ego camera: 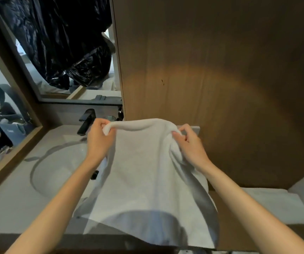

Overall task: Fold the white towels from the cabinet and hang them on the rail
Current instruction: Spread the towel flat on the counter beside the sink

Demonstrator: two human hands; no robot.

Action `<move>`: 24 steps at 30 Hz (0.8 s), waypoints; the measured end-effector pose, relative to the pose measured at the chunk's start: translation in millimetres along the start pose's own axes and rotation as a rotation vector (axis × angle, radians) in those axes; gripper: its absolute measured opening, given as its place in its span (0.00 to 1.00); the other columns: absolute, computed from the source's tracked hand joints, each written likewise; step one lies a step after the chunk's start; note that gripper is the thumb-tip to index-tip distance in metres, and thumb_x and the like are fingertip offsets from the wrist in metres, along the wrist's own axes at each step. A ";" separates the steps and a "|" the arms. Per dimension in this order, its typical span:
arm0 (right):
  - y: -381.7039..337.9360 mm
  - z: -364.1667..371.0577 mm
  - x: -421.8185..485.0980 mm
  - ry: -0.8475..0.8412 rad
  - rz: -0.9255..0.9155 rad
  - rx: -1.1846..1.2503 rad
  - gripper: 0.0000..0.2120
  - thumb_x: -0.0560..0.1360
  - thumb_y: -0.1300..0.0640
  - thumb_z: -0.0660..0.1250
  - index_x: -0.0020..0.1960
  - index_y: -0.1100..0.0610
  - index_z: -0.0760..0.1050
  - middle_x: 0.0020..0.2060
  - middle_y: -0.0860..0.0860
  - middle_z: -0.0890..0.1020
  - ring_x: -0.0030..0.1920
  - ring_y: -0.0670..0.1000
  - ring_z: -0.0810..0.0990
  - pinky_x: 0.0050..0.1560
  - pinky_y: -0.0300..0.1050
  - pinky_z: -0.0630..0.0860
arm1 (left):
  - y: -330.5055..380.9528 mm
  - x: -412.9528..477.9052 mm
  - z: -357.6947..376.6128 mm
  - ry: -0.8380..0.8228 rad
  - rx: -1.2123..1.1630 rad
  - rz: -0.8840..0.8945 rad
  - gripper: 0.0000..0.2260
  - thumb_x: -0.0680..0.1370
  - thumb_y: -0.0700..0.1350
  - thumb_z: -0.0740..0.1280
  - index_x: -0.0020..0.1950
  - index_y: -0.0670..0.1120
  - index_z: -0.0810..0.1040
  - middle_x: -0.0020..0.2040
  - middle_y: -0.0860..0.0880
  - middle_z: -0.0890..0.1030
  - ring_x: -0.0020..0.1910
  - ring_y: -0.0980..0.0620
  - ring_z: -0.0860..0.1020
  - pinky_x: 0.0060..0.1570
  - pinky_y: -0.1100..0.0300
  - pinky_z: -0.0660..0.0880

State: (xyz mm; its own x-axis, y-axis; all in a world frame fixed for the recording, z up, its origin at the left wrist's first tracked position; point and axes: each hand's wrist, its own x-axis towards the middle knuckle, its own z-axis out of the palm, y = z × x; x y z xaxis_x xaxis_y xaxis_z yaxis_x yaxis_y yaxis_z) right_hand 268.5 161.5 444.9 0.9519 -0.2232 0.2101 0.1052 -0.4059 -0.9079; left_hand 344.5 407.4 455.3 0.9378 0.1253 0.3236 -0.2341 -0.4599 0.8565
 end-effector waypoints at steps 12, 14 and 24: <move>141.3 62.8 -0.5 -0.359 0.370 -0.367 0.19 0.79 0.64 0.60 0.69 0.57 0.71 0.64 0.51 0.76 0.66 0.53 0.73 0.67 0.44 0.67 | -119.6 -72.2 113.7 -0.699 0.063 -0.127 0.12 0.79 0.40 0.62 0.62 0.43 0.72 0.56 0.44 0.76 0.55 0.44 0.76 0.55 0.57 0.71; 173.6 42.4 -12.0 -0.327 0.444 -0.584 0.22 0.78 0.60 0.62 0.71 0.54 0.68 0.69 0.53 0.72 0.68 0.58 0.70 0.68 0.51 0.66 | -129.4 -77.0 123.2 -0.773 0.085 -0.103 0.11 0.79 0.40 0.62 0.61 0.45 0.72 0.56 0.44 0.77 0.53 0.44 0.76 0.56 0.55 0.73; 198.6 30.4 -38.0 -0.191 0.413 -0.894 0.14 0.78 0.57 0.62 0.64 0.51 0.69 0.60 0.54 0.74 0.56 0.56 0.74 0.51 0.48 0.75 | -158.0 -85.7 140.9 -0.776 0.043 -0.168 0.07 0.78 0.44 0.67 0.52 0.53 0.73 0.45 0.54 0.78 0.35 0.60 0.79 0.28 0.70 0.72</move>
State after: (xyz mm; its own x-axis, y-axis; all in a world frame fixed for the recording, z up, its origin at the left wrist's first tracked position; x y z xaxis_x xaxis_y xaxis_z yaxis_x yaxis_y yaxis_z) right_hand 261.9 116.3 245.6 0.9035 -0.3827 -0.1932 -0.4242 -0.8631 -0.2741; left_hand 337.3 345.5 235.6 0.8744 -0.4446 -0.1944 -0.0784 -0.5248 0.8476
